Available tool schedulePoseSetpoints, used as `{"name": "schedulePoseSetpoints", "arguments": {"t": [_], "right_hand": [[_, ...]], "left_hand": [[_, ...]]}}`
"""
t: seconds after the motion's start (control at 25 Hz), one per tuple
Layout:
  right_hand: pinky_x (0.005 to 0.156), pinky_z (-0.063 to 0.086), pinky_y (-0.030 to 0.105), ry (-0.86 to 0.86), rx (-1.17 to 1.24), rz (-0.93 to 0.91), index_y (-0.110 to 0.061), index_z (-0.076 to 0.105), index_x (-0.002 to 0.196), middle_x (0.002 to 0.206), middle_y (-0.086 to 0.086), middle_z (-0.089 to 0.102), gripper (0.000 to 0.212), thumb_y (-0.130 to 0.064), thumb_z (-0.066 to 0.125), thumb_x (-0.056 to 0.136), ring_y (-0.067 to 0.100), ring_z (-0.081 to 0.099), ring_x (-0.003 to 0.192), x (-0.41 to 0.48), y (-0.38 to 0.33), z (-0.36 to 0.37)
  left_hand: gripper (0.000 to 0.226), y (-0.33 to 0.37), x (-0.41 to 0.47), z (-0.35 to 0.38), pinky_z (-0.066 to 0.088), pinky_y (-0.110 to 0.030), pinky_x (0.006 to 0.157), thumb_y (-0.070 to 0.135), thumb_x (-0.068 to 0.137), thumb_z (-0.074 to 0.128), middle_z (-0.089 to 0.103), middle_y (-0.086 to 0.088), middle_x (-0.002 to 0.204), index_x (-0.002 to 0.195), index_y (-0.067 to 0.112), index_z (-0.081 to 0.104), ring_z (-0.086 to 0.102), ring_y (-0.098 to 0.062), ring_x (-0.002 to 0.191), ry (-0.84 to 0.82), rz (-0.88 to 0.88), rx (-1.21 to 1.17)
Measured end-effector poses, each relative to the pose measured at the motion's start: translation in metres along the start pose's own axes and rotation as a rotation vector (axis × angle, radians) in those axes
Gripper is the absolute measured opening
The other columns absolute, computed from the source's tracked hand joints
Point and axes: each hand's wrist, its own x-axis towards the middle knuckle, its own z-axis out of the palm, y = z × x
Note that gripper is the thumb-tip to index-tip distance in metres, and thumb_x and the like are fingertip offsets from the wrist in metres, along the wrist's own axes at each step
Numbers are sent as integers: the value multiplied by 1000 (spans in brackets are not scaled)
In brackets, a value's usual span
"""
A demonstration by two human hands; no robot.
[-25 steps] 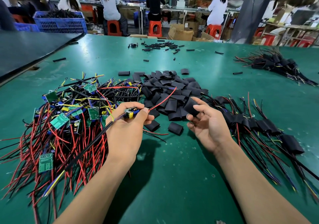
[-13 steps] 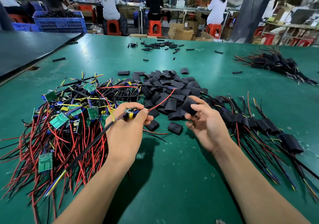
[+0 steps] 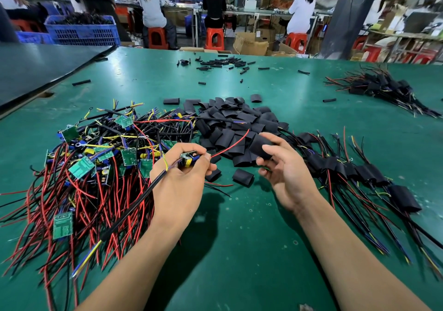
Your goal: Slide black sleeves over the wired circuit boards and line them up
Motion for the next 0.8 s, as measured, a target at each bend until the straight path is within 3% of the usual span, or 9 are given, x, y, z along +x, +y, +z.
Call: {"name": "schedulePoseSetpoints", "arguments": {"t": [0.2, 0.4, 0.56, 0.8], "right_hand": [[51, 43, 20, 31, 59, 27, -29, 80, 82, 74, -5, 68, 36, -5, 57, 95, 11, 58, 56, 1, 1, 0], [52, 44, 20, 63, 98, 40, -20, 72, 100, 76, -2, 66, 22, -4, 57, 95, 10, 56, 55, 3, 1, -2], [52, 39, 20, 30, 79, 25, -20, 72, 106, 86, 1, 57, 26, -3, 55, 95, 9, 51, 55, 4, 0, -5], [51, 34, 20, 26, 58, 17, -16, 71, 108, 67, -7, 62, 28, -1, 52, 94, 9, 46, 53, 7, -1, -10]], "left_hand": [[12, -1, 1, 0, 52, -13, 63, 6, 88, 69, 74, 0, 65, 83, 18, 68, 74, -11, 66, -49, -17, -25], [15, -4, 2, -1, 57, -25, 69, 4, 88, 70, 75, -3, 67, 81, 17, 67, 75, -14, 69, -97, -35, 9], [15, -2, 3, -3, 52, -14, 63, 6, 89, 69, 74, 1, 65, 83, 19, 66, 75, -13, 68, -108, -47, 23], [16, 1, 4, -4, 55, -18, 64, -1, 88, 68, 73, -3, 66, 82, 12, 67, 75, -17, 68, -131, -16, 21]]}}
